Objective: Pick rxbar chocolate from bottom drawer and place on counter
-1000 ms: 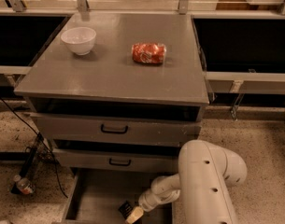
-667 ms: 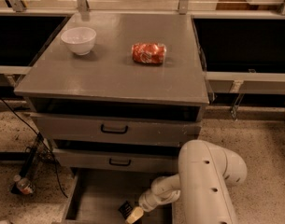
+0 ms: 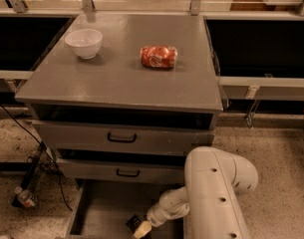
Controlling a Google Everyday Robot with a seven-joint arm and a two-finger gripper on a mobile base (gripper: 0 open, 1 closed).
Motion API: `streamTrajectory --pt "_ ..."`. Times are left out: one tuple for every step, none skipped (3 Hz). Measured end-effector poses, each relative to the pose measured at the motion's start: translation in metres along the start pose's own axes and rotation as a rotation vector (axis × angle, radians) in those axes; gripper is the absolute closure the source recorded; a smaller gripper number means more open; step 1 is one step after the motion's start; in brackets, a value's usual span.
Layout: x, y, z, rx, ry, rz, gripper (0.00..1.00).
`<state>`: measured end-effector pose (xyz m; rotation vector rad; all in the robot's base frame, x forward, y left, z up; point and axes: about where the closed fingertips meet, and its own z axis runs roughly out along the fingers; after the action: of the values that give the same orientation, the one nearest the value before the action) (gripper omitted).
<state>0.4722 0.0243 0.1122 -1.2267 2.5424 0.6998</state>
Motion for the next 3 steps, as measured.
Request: streamTrajectory --pt "0.0 0.0 -0.002 0.002 -0.007 0.001 0.0" --pt "-0.001 0.002 -0.013 0.015 -0.049 0.009 0.0" --pt "-0.002 0.027 -0.051 0.076 -0.084 -0.036 0.0"
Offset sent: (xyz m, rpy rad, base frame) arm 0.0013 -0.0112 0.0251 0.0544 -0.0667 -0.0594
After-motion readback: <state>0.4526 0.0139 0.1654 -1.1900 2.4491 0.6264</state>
